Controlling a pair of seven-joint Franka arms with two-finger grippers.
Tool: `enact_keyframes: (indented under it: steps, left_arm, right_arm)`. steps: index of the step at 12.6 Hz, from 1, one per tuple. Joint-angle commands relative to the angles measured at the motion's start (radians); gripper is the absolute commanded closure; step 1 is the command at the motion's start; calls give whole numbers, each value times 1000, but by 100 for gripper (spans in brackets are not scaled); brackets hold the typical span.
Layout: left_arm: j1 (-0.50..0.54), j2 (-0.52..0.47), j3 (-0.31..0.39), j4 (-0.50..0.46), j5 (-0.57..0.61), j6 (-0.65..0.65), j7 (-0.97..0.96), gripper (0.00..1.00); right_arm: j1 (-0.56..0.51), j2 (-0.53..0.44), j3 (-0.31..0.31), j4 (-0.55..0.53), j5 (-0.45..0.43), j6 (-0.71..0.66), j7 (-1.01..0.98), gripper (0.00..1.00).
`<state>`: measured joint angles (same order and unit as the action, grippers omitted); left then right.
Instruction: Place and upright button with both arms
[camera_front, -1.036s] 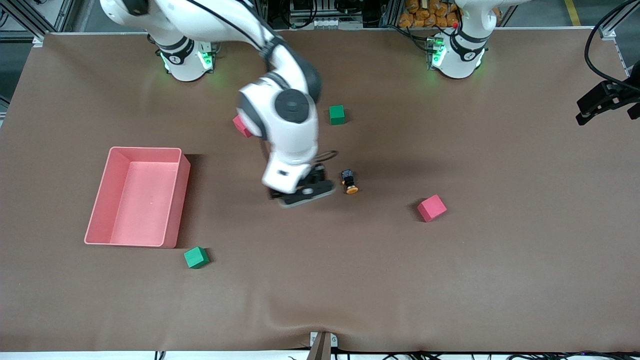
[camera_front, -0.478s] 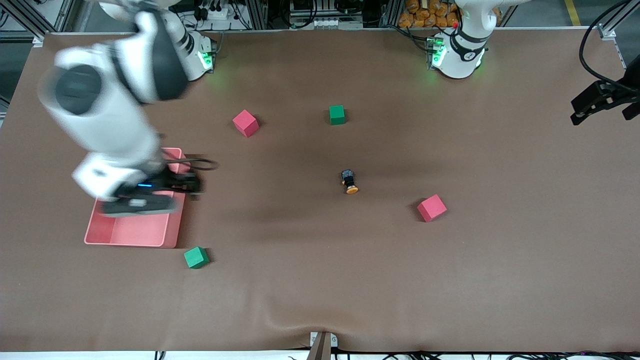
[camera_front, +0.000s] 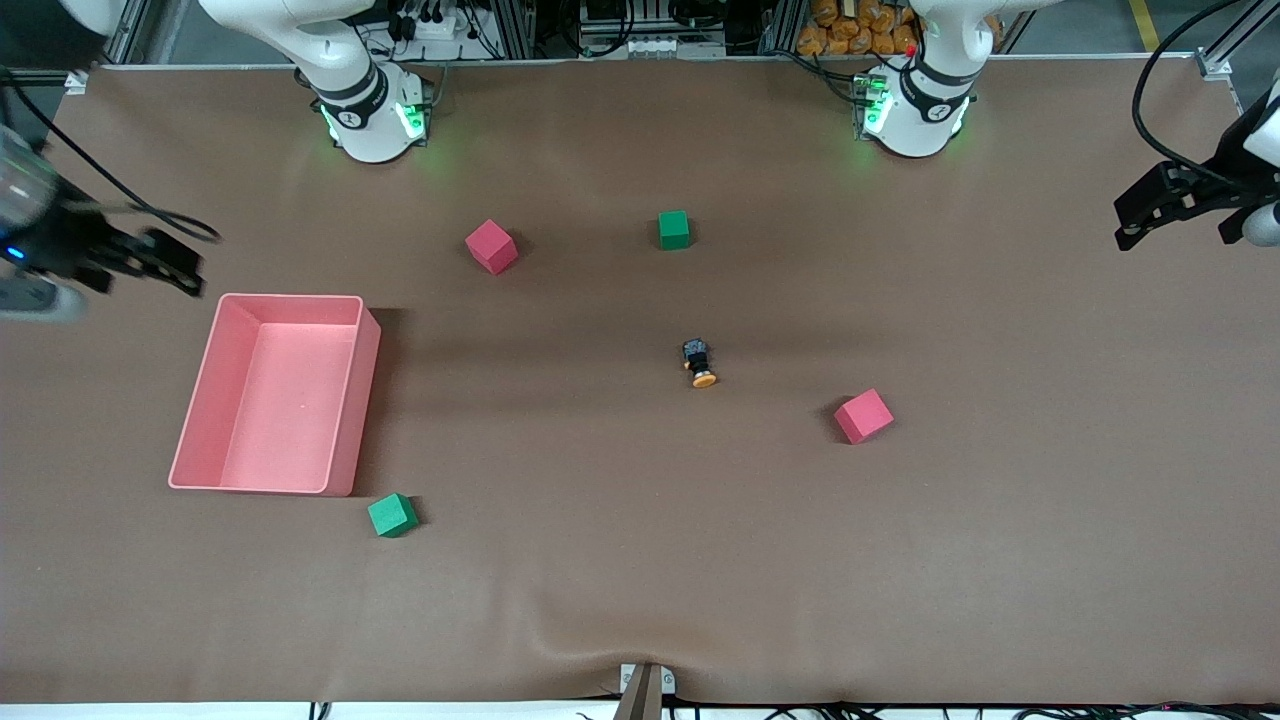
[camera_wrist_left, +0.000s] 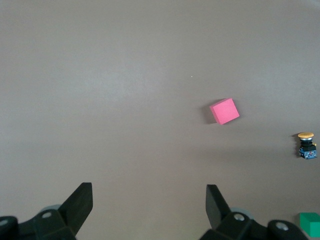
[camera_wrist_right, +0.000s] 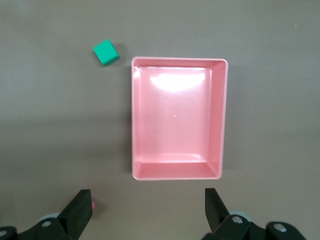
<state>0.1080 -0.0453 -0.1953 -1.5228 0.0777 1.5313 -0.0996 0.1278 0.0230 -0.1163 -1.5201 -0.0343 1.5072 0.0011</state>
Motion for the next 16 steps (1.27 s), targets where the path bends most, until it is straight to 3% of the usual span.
enact_keyframes:
  steps: [1, 4, 9, 13, 16]
  left_arm:
    - [1, 4, -9, 4, 5, 0, -3, 0]
    - [-14, 41, -32, 6, 4, 4, -3, 0]
    - [-39, 194, -162, 9, 7, 76, -5, 0]
    - [-222, 367, -170, 9, 22, 246, -128, 0]
    - [-356, 510, -171, 15, 143, 364, -361, 0]
  right_arm:
    - [-92, -49, 17, -70, 33, 4, -136, 0]
    - [-114, -80, 15, -103, 60, -4, -150, 0]
    - [-137, -75, 15, -89, 47, -27, -155, 0]
    - [-154, -74, 21, -71, 43, -31, -147, 0]
    - [-152, -66, 21, -71, 43, -22, -139, 0]
